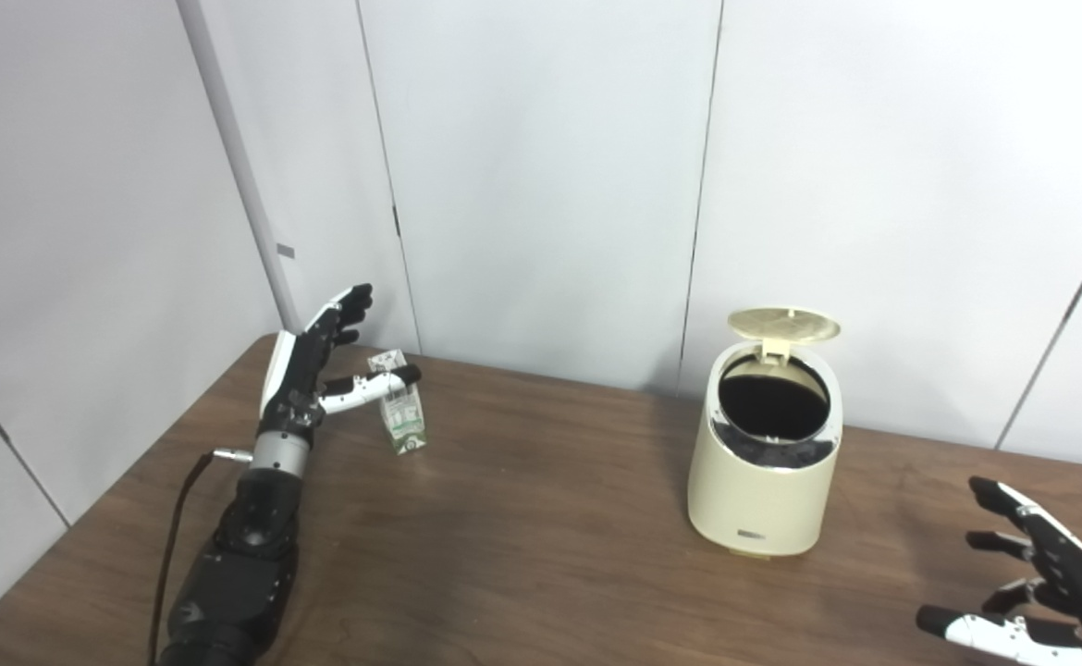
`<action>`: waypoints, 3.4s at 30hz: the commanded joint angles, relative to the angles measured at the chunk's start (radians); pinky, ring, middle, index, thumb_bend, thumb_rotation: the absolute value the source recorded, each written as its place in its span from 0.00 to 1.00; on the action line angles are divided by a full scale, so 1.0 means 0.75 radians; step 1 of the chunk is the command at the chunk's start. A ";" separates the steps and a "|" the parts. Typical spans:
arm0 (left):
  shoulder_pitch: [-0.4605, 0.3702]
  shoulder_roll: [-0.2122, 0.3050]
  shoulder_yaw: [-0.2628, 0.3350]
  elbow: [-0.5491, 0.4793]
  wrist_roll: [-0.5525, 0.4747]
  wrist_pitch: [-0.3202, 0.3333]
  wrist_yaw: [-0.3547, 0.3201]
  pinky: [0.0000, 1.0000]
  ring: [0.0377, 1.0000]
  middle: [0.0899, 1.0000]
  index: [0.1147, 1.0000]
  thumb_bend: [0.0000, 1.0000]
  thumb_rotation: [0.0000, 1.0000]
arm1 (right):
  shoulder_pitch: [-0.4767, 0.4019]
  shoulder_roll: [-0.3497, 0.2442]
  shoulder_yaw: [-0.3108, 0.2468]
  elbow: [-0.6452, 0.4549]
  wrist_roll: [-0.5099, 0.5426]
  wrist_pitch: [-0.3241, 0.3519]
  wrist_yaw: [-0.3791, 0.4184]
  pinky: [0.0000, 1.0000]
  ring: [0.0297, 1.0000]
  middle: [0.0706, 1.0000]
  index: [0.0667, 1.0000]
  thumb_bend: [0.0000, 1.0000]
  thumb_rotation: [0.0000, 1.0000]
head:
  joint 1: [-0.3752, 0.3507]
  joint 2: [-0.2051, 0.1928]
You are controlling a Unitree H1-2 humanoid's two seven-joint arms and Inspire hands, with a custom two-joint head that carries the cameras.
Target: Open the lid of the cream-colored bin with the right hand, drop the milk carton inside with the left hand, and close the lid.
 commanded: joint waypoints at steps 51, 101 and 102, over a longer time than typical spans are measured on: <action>-0.082 -0.080 -0.041 0.231 -0.033 -0.048 0.251 0.59 0.62 0.63 0.61 0.95 0.11 | 0.027 -0.090 -0.022 -0.081 0.034 -0.035 0.017 0.46 0.76 0.88 0.87 0.89 0.31 | -0.012 0.060; -0.174 -0.266 -0.216 -0.539 -0.089 -0.010 -0.106 0.43 0.41 0.44 0.46 0.50 0.00 | -0.001 0.003 0.063 -0.039 -0.066 -0.119 -0.044 0.73 0.84 0.91 0.90 0.78 0.04 | -0.323 0.037; -0.182 -0.272 -0.220 -0.545 -0.096 -0.004 -0.113 0.43 0.41 0.44 0.46 0.50 0.00 | -0.004 0.007 0.065 -0.032 -0.067 -0.127 -0.048 0.73 0.84 0.91 0.90 0.79 0.05 | -0.331 0.036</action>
